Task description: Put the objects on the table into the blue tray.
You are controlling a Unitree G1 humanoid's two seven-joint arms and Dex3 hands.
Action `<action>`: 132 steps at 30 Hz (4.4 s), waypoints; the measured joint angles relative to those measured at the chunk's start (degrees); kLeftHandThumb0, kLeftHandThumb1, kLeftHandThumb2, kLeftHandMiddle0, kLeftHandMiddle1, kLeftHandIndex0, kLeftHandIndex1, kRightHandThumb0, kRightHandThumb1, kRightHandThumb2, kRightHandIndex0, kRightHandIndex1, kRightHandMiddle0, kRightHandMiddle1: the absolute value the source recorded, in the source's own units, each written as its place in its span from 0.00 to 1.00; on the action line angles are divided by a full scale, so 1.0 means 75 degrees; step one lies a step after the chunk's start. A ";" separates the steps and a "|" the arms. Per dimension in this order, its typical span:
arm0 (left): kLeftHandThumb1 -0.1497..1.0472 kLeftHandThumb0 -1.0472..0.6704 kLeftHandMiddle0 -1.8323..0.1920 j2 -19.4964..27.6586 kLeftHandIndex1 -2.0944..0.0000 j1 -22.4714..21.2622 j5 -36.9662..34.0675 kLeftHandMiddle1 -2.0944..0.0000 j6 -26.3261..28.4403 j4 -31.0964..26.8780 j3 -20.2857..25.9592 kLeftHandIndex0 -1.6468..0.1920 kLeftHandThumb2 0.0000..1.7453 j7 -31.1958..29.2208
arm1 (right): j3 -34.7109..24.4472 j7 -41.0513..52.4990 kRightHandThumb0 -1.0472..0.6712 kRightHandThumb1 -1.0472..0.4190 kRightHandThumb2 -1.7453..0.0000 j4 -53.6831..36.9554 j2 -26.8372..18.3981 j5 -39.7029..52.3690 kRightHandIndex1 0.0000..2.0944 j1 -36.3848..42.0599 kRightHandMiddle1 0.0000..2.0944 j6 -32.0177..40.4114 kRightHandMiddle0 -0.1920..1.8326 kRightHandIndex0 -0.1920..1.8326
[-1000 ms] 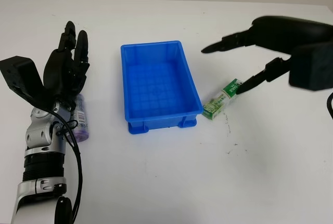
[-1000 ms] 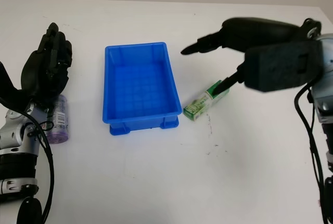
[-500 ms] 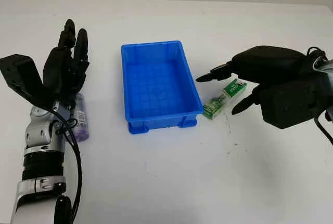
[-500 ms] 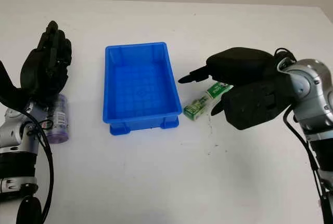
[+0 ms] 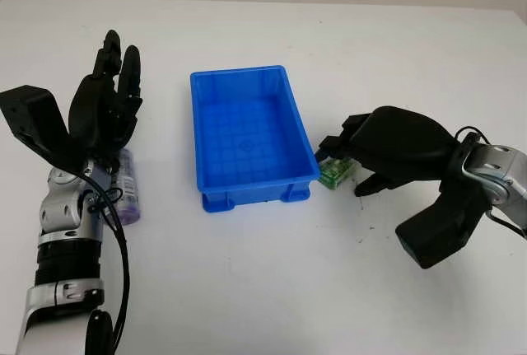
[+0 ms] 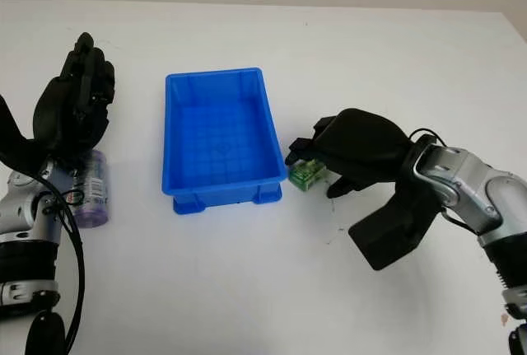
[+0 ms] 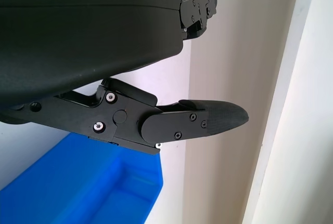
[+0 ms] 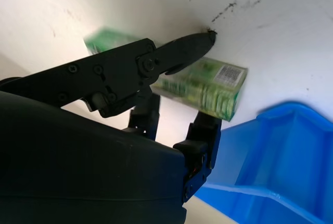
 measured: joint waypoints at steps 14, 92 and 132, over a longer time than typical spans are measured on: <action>1.00 0.23 1.00 0.0025 1.00 0.0002 0.0035 1.00 -0.0001 0.0015 -0.0019 1.00 0.25 -0.0052 | 0.0676 -0.2259 0.32 0.00 0.89 0.1972 0.0259 -0.0987 1.00 -0.0963 1.00 0.0254 0.48 0.62; 1.00 0.23 1.00 -0.0062 1.00 -0.0048 0.0088 1.00 -0.0473 0.0538 -0.0052 1.00 0.26 -0.0053 | -0.2861 0.1534 0.13 0.00 0.58 0.2170 0.3768 0.7215 0.00 -0.2481 0.00 0.4534 0.00 0.00; 0.98 0.24 0.95 0.2415 0.96 -0.0355 0.0865 0.97 -0.0787 -0.0127 -0.0474 0.92 0.14 -0.2408 | -0.3475 0.1657 0.18 0.00 0.51 0.0781 0.3996 0.8061 0.00 -0.0894 0.00 0.6728 0.00 0.00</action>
